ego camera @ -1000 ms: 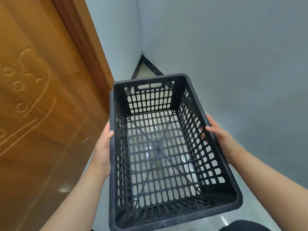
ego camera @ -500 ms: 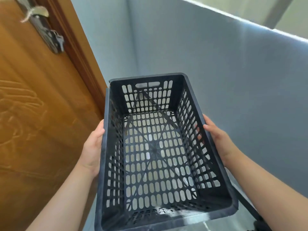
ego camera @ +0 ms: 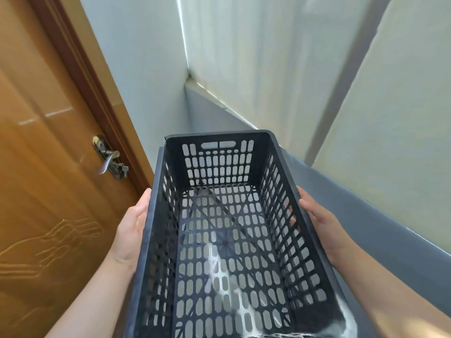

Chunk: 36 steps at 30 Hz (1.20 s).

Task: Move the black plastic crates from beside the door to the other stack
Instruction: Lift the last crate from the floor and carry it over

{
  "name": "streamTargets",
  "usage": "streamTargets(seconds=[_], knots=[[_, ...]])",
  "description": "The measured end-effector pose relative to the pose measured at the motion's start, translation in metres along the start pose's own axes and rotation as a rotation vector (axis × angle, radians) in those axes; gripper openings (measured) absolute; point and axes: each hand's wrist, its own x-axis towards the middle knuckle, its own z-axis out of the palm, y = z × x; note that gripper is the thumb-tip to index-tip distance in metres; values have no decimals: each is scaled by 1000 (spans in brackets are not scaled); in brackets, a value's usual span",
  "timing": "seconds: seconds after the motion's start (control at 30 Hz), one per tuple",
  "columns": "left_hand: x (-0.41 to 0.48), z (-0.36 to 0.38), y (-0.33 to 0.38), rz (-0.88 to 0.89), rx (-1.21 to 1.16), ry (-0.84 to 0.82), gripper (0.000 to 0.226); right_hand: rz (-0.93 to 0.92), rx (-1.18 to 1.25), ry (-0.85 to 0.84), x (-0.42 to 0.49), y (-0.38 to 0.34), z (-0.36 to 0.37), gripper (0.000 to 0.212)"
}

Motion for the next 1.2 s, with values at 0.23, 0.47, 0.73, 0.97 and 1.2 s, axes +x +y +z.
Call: streamTargets(seconds=[0.23, 0.47, 0.73, 0.97, 1.2], knots=[[-22, 23, 71, 60, -11, 38, 44, -88, 4, -17, -38, -59, 13, 47], [-50, 28, 101, 122, 99, -109, 44, -69, 43, 186, -88, -73, 23, 35], [-56, 14, 98, 113, 94, -293, 33, -126, 13, 361, -177, -64, 37, 53], [-110, 49, 120, 236, 79, -445, 23, -198, -74, 601, -277, -60, 44, 36], [-158, 98, 117, 169, 87, -677, 39, -289, -17, 696, -383, -49, 6, 73]])
